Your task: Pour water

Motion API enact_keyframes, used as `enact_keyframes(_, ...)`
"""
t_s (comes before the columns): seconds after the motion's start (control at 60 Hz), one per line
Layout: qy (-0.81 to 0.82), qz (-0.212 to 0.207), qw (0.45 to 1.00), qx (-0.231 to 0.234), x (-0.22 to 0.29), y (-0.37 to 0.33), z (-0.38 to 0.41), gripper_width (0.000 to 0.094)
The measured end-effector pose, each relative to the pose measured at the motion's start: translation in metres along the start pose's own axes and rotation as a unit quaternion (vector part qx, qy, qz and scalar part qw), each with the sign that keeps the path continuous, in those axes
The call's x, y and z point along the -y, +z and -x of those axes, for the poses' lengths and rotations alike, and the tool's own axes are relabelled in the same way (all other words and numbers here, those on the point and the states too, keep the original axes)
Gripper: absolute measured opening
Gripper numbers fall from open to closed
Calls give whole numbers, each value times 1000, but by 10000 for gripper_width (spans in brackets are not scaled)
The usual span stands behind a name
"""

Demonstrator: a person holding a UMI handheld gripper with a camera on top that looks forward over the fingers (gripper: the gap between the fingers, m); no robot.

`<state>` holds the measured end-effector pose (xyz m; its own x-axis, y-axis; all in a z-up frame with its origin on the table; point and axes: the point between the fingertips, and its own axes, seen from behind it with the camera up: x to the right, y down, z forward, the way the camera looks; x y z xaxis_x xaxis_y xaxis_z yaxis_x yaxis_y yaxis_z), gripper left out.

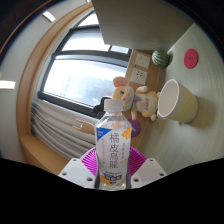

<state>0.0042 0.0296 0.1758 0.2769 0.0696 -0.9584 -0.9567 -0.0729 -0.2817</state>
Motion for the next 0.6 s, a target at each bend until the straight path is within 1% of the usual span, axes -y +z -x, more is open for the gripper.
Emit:
enact_keyframes(0.133,157,-26,987,17,29,15,-7,349)
enact_keyframes(0.233,239,-45,970,32,45,29,-15,358)
enact_keyframes(0.317,303,-58,950,40,54,36,-15,358)
enact_keyframes(0.467,414,-92,903,69,77,37,-14,360)
enact_keyframes(0.6,474,-120,869,78,95,35,-25,359)
